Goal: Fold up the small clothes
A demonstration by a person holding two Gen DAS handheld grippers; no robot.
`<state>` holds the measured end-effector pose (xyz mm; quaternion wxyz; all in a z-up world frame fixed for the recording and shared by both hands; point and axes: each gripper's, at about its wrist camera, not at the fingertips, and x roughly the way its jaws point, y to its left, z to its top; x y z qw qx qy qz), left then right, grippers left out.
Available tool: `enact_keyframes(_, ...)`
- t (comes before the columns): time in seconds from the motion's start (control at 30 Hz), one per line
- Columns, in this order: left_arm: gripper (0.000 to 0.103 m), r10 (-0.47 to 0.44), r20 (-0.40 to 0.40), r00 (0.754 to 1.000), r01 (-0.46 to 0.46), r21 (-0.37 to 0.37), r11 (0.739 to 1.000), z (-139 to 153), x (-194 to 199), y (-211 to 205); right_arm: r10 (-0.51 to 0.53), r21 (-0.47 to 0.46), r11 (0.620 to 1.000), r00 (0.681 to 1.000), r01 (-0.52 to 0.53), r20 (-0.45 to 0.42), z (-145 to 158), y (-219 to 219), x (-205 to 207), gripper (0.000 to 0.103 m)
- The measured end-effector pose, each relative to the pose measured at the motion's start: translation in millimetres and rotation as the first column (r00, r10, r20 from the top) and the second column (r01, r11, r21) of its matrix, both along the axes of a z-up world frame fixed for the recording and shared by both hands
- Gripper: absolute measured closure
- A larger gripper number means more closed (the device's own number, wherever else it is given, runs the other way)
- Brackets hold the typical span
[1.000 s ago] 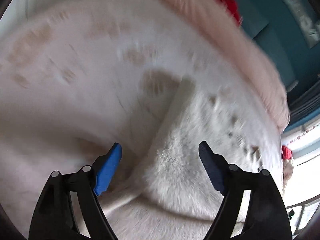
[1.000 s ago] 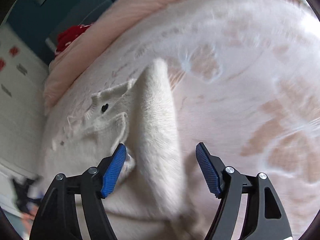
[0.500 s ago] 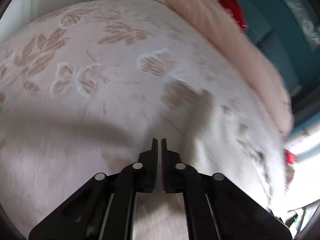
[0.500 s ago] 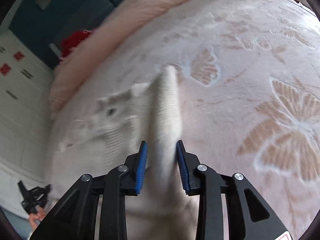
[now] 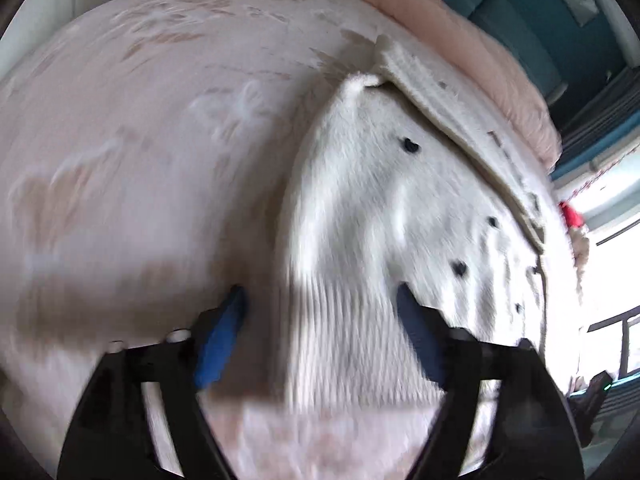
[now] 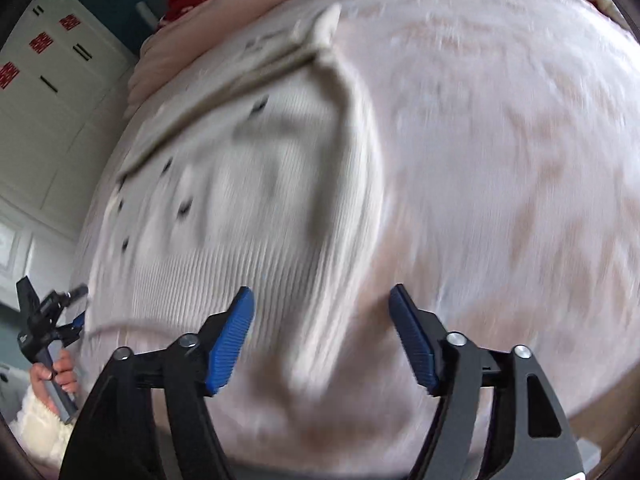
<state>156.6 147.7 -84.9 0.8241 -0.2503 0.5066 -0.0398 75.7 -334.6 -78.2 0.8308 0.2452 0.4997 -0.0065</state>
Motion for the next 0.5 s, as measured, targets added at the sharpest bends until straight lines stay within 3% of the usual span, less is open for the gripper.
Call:
enact_keyframes(0.07,0.009,0.02,0.005,1.0,-0.02,-0.02,1.0,0,-17,-4,-0.009,0.01,1.0,0.999,0.009,0.035,0,8,-6,0.018)
enact_keyframes(0.2,0.005,0.038,0.013,0.999,-0.039,0.034,0.999,-1,-18,-24,-0.075,0.14,0.988,0.994,0.062,0.084,-4,11,10,0.018)
enact_keyframes(0.3,0.006,0.062,0.004,0.998,-0.063,0.05,0.997,0,-9,-29,-0.135,0.189,0.975,0.986,0.115,0.098,-6,10,24,0.021)
enact_keyframes(0.33,0.011,0.065,0.0,0.998,-0.065,0.046,0.997,0,-5,-30,-0.14,0.202,0.972,0.985,0.118,0.097,-6,12,29,0.033)
enact_keyframes(0.37,0.017,0.066,-0.005,0.998,-0.066,0.047,0.997,1,-3,-30,-0.13,0.222,0.969,0.987,0.107,0.092,-7,13,34,0.069)
enact_keyframes(0.4,0.039,0.054,-0.011,0.999,-0.053,0.042,0.998,2,0,-30,-0.117,0.249,0.964,0.991,0.096,0.07,-8,13,38,0.09)
enact_keyframes(0.43,0.071,0.031,-0.024,0.999,-0.03,0.027,0.999,3,3,-30,-0.127,0.28,0.955,0.989,0.101,0.076,-6,13,36,0.09)
enact_keyframes(0.47,0.086,0.019,-0.048,0.999,-0.019,0.018,1.0,3,5,-29,-0.139,0.294,0.95,0.985,0.104,0.102,2,14,34,0.091)
enact_keyframes(0.5,0.09,0.014,-0.071,0.997,-0.015,-0.023,1.0,5,5,-25,-0.142,0.296,0.95,0.982,0.1,0.122,10,14,31,0.091)
